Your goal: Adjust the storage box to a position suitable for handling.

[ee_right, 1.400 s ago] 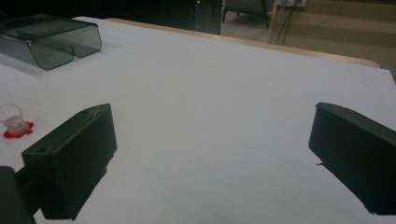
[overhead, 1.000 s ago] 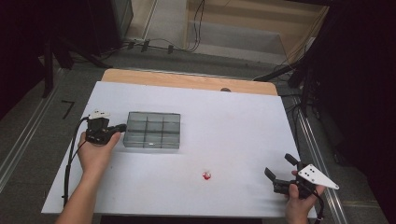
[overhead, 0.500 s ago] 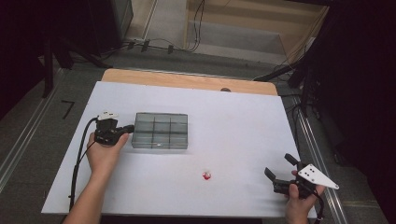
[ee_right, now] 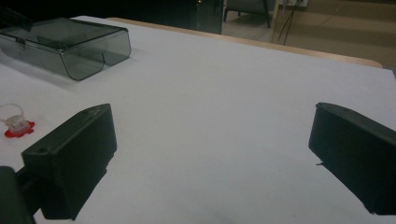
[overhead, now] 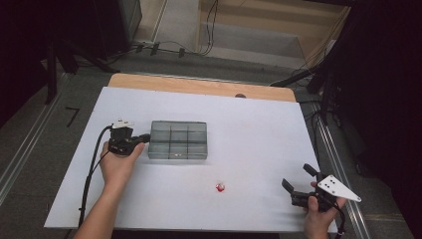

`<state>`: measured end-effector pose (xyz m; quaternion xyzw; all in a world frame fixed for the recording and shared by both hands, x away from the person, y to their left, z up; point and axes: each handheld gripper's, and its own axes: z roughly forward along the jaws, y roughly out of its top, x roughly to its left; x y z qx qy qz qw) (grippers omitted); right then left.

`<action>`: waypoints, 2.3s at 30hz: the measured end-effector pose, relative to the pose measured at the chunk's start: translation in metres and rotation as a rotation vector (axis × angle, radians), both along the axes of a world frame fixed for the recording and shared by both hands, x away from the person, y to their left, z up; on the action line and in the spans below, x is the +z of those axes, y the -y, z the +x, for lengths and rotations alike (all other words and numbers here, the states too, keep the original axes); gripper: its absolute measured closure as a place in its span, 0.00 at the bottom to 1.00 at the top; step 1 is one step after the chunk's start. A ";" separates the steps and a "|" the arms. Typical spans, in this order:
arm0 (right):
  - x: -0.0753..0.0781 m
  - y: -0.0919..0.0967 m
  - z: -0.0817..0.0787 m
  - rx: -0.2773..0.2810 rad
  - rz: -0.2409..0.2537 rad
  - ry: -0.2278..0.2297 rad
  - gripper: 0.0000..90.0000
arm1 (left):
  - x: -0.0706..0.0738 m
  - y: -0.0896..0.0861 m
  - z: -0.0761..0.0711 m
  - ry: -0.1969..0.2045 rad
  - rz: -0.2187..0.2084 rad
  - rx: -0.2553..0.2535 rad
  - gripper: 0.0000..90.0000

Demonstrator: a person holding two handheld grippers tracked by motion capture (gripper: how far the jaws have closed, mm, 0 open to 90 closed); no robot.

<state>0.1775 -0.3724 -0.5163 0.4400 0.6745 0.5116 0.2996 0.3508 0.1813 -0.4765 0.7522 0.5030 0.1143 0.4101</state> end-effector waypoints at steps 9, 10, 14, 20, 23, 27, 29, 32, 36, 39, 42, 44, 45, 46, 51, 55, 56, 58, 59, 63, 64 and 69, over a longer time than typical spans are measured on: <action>0.000 0.000 0.000 0.002 0.000 -0.001 0.00 | 0.002 0.015 0.000 0.004 0.004 -0.022 1.00; 0.000 0.000 0.000 0.003 0.000 0.000 0.00 | 0.002 0.015 0.000 0.004 0.004 -0.022 1.00; 0.000 0.000 0.000 0.003 0.001 0.000 0.00 | 0.002 0.023 0.001 0.001 0.002 -0.030 1.00; 0.000 0.000 0.000 0.004 0.000 0.000 0.00 | 0.001 0.033 0.001 -0.006 -0.005 -0.044 1.00; 0.000 0.000 0.000 0.004 0.001 0.000 0.00 | 0.001 0.036 0.001 -0.004 -0.004 -0.047 1.00; 0.000 0.000 0.000 0.005 0.001 0.001 0.00 | 0.001 0.040 0.002 -0.008 -0.011 -0.051 1.00; 0.000 0.000 0.000 0.006 0.001 0.001 0.00 | 0.001 0.042 0.002 -0.010 -0.017 -0.050 1.00; 0.000 0.000 0.000 0.007 0.001 0.000 0.00 | 0.001 0.045 0.003 -0.008 -0.015 -0.050 1.00; 0.000 0.000 0.000 0.007 0.001 0.000 0.00 | 0.002 0.052 0.004 -0.004 -0.013 -0.058 1.00; 0.000 0.000 0.000 0.007 0.001 0.000 0.00 | 0.002 0.056 0.006 -0.003 -0.011 -0.062 1.00; 0.000 0.000 0.000 0.009 0.001 0.002 0.00 | 0.001 0.059 0.007 -0.002 -0.012 -0.059 1.00; 0.000 0.000 0.000 0.010 0.001 0.002 0.00 | 0.001 0.062 0.009 -0.001 -0.011 -0.057 1.00; 0.000 0.000 0.000 0.010 0.001 0.002 0.00 | 0.001 0.063 0.010 0.001 -0.011 -0.055 1.00; 0.000 0.000 0.000 0.010 0.001 0.002 0.00 | 0.001 0.064 0.011 -0.001 -0.016 -0.050 1.00; 0.000 0.000 0.000 0.010 0.004 0.001 0.00 | -0.001 0.068 0.013 -0.001 -0.016 -0.053 1.00; 0.000 0.000 0.001 0.013 0.003 0.003 0.00 | -0.002 0.073 0.014 0.002 -0.020 -0.057 1.00; 0.000 0.000 0.001 0.013 0.003 0.003 0.00 | -0.002 0.073 0.014 0.002 -0.020 -0.057 1.00; 0.000 0.000 0.001 0.014 0.002 0.004 0.00 | -0.003 0.074 0.015 0.003 -0.022 -0.053 1.00; 0.000 0.000 0.001 0.014 0.002 0.003 0.00 | -0.003 0.075 0.015 0.005 -0.022 -0.056 1.00; 0.000 0.000 0.001 0.015 0.003 0.001 0.00 | -0.003 0.075 0.014 0.012 -0.021 -0.061 1.00; 0.000 0.000 0.001 0.016 0.002 0.001 0.00 | -0.003 0.075 0.013 0.015 -0.017 -0.059 1.00; 0.000 0.000 0.001 0.014 -0.002 0.002 0.00 | -0.001 0.070 0.006 0.070 -0.009 -0.061 0.87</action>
